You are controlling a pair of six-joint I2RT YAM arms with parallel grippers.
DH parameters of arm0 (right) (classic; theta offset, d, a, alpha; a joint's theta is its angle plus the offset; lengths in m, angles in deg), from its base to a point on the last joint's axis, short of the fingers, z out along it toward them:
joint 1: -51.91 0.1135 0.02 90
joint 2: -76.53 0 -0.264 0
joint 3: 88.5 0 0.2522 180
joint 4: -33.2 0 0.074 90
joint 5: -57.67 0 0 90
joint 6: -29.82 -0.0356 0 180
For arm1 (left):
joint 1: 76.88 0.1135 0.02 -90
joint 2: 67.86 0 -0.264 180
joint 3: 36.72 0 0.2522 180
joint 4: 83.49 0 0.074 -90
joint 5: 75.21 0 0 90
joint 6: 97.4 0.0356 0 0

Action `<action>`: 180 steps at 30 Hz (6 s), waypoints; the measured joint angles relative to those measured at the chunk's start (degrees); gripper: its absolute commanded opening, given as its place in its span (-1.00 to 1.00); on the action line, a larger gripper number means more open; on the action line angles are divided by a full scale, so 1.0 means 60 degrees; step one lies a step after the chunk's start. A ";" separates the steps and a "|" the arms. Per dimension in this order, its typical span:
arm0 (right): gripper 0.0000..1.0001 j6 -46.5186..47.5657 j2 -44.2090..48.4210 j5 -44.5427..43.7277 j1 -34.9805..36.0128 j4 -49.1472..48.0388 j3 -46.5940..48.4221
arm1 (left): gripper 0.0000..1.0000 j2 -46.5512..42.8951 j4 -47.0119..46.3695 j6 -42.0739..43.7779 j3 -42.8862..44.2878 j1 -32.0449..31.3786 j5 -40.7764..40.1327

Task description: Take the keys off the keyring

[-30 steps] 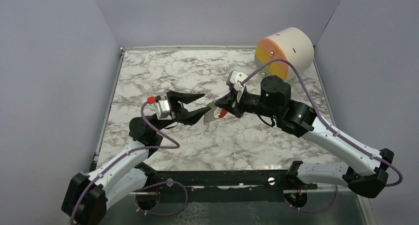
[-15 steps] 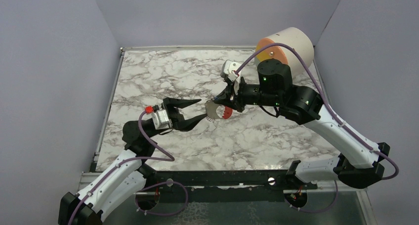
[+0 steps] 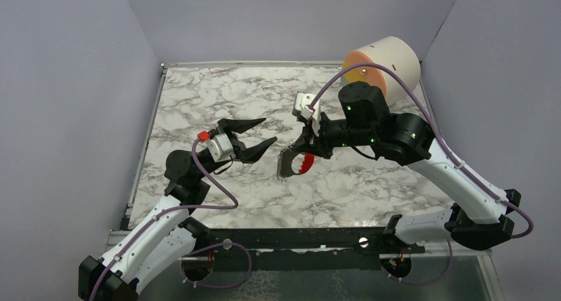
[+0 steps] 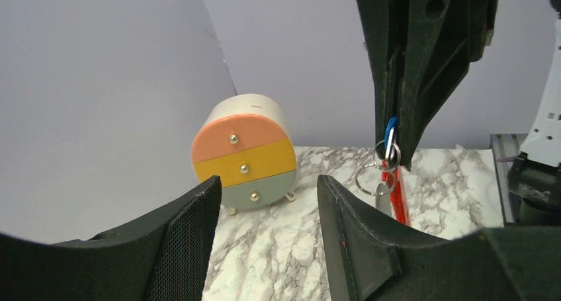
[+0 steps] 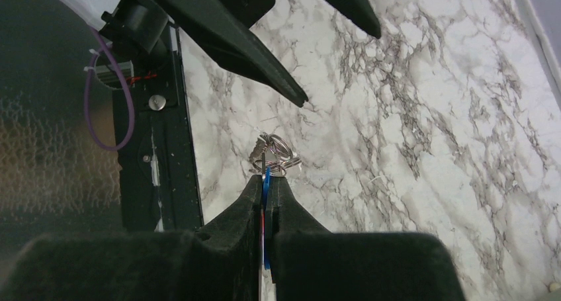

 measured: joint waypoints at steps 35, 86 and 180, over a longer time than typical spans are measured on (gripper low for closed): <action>-0.98 0.0233 0.0098 0.0732 0.0062 0.0004 -0.0025 | -0.09 0.1173 -0.1246 -0.0652 0.0291 -0.0004 0.3264; -0.98 0.0102 0.0364 0.0721 0.0138 -0.0393 -0.0528 | -1.00 0.1654 -0.2386 -0.1158 0.0095 -0.0692 0.4011; -0.98 -0.1377 0.1789 -0.1016 0.0211 -0.5526 -0.4750 | -1.00 0.3297 -0.7945 -0.6102 -0.1734 -0.0849 -0.0962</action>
